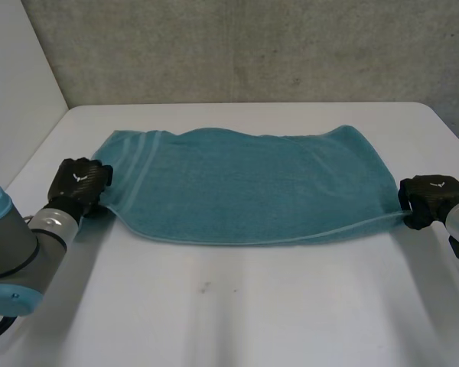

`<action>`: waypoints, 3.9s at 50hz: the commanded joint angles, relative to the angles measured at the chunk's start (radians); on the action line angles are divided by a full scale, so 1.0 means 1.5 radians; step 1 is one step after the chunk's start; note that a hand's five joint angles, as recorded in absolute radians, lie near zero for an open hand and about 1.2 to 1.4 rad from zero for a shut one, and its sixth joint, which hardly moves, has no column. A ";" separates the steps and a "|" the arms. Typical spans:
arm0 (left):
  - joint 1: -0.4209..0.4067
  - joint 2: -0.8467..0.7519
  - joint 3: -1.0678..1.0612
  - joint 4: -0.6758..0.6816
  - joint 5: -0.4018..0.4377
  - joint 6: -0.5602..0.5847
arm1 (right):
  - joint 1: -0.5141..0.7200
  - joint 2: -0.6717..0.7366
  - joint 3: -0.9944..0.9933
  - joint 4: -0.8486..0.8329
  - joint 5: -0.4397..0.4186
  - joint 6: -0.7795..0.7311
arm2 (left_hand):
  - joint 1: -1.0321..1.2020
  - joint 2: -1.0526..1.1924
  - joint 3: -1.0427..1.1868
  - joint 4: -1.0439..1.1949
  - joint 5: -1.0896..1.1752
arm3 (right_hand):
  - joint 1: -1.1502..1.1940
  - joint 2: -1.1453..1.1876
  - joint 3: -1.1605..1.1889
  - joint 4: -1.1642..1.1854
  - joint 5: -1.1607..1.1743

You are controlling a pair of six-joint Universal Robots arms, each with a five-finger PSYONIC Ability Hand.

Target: Fold the laundry

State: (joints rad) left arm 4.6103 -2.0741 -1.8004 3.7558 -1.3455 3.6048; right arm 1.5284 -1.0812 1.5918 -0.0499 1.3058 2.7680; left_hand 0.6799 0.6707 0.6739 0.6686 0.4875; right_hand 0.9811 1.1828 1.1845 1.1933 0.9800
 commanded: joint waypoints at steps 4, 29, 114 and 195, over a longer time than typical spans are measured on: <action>0.035 -0.019 0.011 -0.001 -0.001 0.001 | -0.008 -0.013 -0.005 -0.008 0.002 0.001 | 0.024 0.030 0.028 0.031 0.036 | 0.277 0.142 0.141 0.135 0.161; 0.061 -0.009 -0.005 -0.013 -0.008 0.050 | -0.024 -0.018 -0.008 -0.011 0.002 0.001 | 0.041 0.048 0.045 0.049 0.053 | 0.277 0.142 0.141 0.135 0.161; -0.002 -0.169 0.333 -0.084 0.072 0.254 | 0.089 0.238 -0.426 0.012 0.193 -0.202 | -0.105 -0.099 -0.101 -0.097 -0.093 | -0.538 -0.672 -0.673 -0.679 -0.653; 0.001 0.164 -0.042 -0.209 0.035 -0.145 | -0.170 0.035 -0.054 -0.054 0.078 -0.152 | -0.331 -0.324 -0.327 -0.323 -0.319 | 0.277 0.142 0.141 0.135 0.161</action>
State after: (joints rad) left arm 4.6114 -1.8302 -1.8638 3.4428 -1.2895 3.3870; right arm 1.3395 -1.0306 1.5804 -0.1123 1.2332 2.6183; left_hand 0.2045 0.2041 0.2175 0.2085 0.0474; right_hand 0.9411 1.1743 1.1798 1.1917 0.9532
